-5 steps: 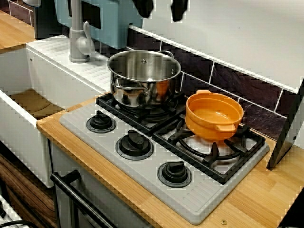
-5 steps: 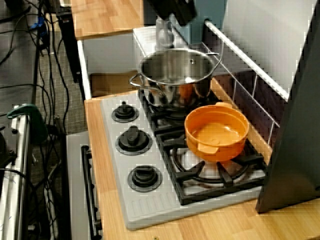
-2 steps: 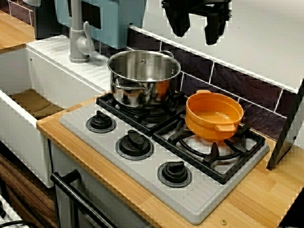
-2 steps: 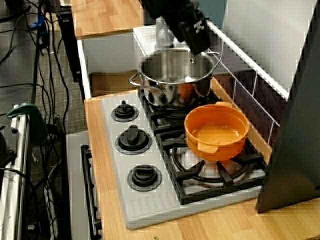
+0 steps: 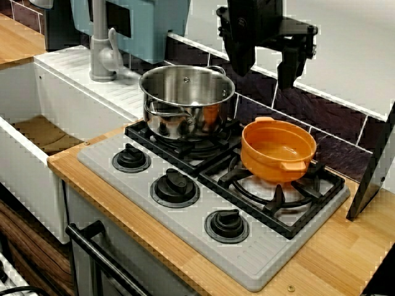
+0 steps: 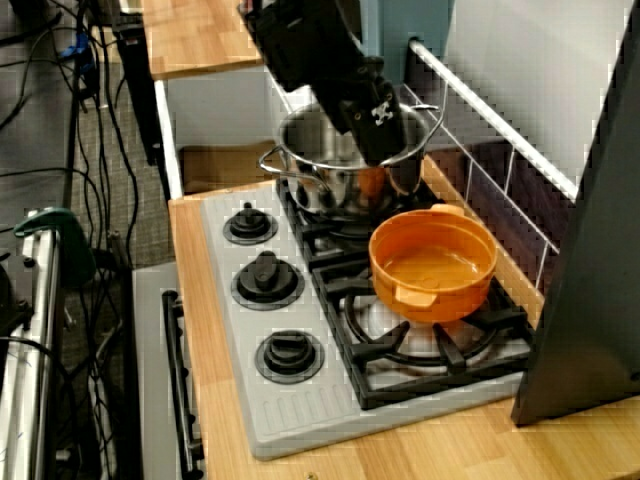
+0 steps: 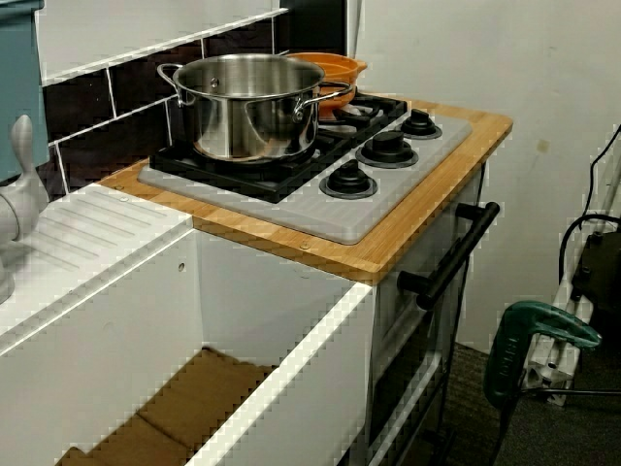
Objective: Lift pot from stove
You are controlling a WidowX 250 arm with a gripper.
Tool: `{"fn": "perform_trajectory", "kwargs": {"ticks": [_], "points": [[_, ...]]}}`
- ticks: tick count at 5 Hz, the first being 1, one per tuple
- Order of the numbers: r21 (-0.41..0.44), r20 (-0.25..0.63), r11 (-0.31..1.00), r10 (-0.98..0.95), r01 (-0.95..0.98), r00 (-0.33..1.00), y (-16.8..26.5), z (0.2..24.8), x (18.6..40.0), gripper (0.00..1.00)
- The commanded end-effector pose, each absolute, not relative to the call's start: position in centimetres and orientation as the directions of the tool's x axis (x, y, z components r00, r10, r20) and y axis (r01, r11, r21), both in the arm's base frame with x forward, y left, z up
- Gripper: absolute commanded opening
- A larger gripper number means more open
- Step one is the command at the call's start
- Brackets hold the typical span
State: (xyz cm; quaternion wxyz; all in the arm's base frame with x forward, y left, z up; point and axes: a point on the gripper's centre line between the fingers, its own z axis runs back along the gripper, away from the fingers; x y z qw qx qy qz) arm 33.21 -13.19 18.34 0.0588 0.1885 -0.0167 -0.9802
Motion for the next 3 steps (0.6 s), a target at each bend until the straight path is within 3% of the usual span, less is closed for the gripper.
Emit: {"fn": "perform_trajectory", "kwargs": {"ticks": [1, 3], "points": [[0.017, -0.360, -0.930, -0.348, 0.366, -0.866, -15.1, 17.3, 31.5, 1.00], [-0.010, -0.358, -0.877, -0.445, 0.480, -0.821, -14.3, 15.7, 32.9, 1.00]]}}
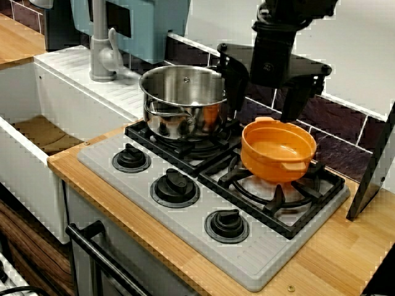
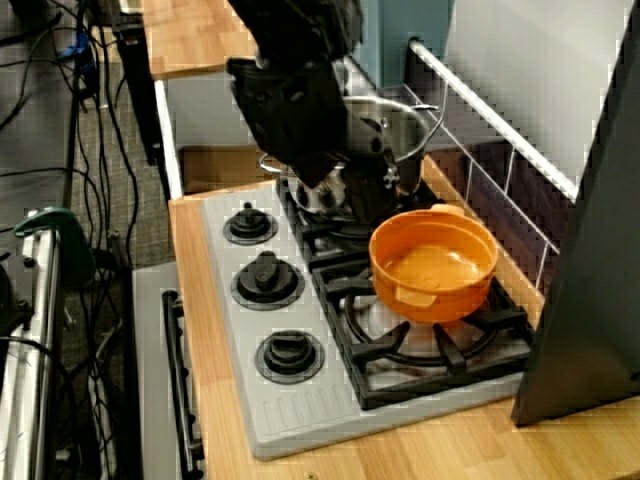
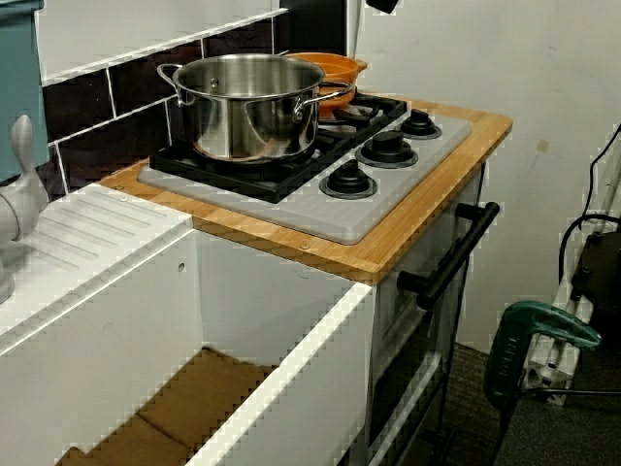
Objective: Lift pot from stove
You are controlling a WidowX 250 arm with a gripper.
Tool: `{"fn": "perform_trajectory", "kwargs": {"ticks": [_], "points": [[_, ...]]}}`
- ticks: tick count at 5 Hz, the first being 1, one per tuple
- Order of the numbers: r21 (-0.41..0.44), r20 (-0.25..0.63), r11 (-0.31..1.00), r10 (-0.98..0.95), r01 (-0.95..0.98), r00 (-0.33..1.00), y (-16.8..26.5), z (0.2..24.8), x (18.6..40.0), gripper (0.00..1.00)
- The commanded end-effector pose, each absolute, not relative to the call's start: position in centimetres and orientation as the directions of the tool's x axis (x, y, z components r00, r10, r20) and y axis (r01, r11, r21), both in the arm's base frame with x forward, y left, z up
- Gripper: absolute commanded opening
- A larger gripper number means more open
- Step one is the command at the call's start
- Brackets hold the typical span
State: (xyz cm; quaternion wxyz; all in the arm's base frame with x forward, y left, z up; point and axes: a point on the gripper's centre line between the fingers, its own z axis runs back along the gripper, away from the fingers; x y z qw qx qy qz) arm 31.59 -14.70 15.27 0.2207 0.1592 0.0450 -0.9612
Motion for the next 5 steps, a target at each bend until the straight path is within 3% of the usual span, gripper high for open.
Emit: {"fn": "perform_trajectory", "kwargs": {"ticks": [1, 5], "points": [[-0.035, -0.363, -0.864, -0.457, 0.503, -0.812, -13.1, 14.4, 33.1, 1.00], [-0.078, -0.350, -0.807, -0.527, 0.585, -0.774, -11.0, 10.9, 34.6, 1.00]]}}
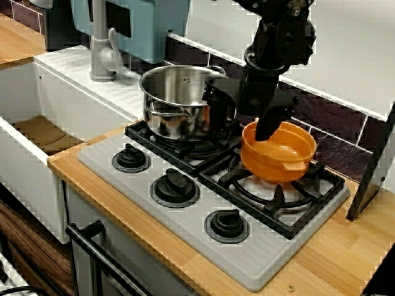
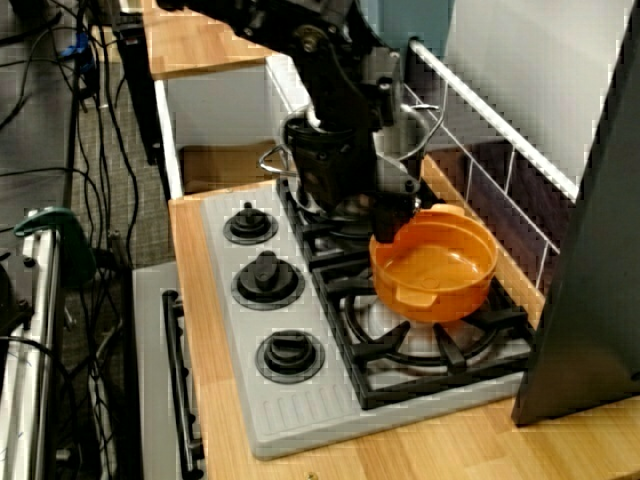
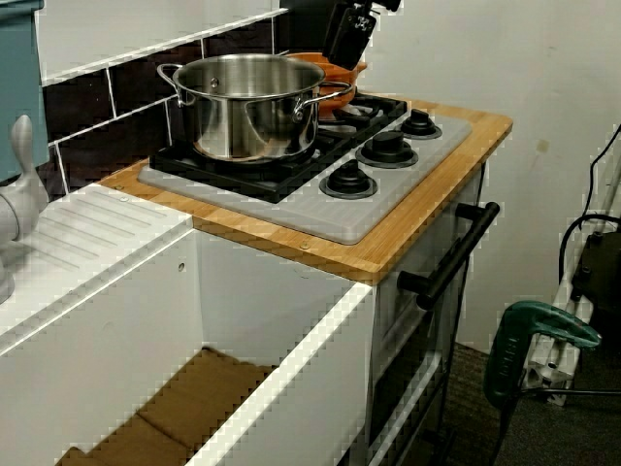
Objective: Lift pot from stove
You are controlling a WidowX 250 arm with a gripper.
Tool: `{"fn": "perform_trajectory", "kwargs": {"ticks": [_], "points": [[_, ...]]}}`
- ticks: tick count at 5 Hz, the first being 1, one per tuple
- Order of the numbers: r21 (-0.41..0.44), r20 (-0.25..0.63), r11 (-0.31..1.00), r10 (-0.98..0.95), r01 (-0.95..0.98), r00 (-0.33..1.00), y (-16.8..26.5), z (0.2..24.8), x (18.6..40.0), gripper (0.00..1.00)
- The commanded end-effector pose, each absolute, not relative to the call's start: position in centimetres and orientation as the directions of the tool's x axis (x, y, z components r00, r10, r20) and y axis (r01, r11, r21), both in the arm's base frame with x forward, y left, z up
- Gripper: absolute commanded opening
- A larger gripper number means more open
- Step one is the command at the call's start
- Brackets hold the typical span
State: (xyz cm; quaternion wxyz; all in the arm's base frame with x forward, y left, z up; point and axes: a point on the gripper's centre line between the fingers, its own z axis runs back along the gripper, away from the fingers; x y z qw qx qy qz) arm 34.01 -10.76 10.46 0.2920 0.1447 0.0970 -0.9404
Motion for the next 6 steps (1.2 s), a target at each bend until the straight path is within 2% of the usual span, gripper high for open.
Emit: {"fn": "perform_trajectory", "kwargs": {"ticks": [1, 2, 3, 5, 6], "points": [[-0.092, -0.343, -0.801, -0.532, 0.591, -0.774, -10.5, 9.9, 35.3, 1.00], [-0.090, -0.335, -0.799, -0.538, 0.594, -0.774, -9.9, 9.5, 35.8, 1.00], [-0.066, -0.327, -0.810, -0.534, 0.583, -0.779, -9.5, 10.0, 36.2, 0.00], [-0.041, -0.340, -0.812, -0.537, 0.583, -0.772, -9.1, 11.9, 36.1, 0.00], [-0.014, -0.361, -0.820, -0.529, 0.572, -0.768, -8.9, 12.5, 34.6, 0.00]]}}
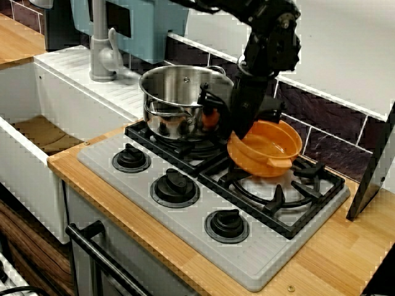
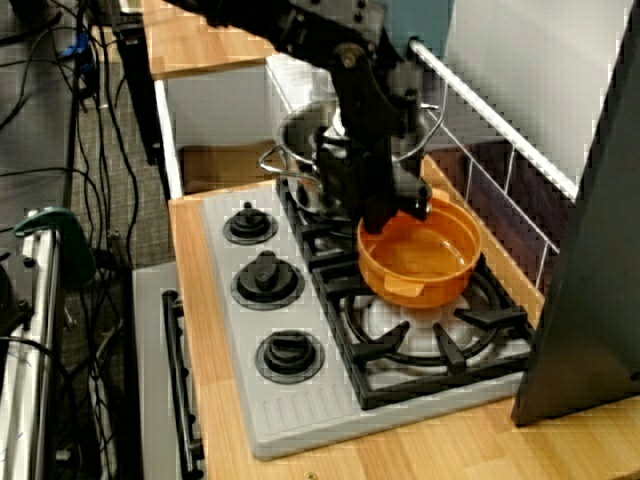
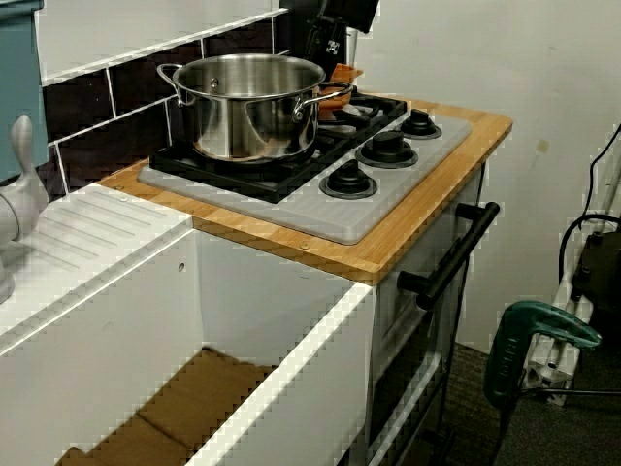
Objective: Lift pot from stove
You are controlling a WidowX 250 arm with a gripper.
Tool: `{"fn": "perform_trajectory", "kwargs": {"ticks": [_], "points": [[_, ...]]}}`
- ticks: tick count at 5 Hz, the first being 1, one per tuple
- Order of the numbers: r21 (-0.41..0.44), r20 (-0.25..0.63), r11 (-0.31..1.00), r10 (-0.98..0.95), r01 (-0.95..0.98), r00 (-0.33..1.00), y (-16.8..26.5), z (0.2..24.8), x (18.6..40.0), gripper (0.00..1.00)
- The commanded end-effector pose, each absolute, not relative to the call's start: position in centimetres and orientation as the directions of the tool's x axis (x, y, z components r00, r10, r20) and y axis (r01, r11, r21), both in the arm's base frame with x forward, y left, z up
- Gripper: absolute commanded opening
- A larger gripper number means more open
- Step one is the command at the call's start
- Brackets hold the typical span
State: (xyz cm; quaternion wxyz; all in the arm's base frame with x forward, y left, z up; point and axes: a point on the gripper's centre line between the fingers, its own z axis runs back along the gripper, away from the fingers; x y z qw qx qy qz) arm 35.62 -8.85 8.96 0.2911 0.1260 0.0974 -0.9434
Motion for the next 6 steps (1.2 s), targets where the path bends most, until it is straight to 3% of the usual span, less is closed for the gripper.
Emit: {"fn": "perform_trajectory", "kwargs": {"ticks": [1, 3, 6], "points": [[0.046, -0.378, -0.834, -0.524, 0.550, -0.764, -8.6, 15.1, 34.6, 0.00], [0.185, -0.389, -0.866, -0.498, 0.464, -0.775, -8.1, 20.3, 34.9, 0.00], [0.265, -0.436, -0.896, -0.441, 0.356, -0.785, -7.4, 24.8, 34.2, 0.00]]}}
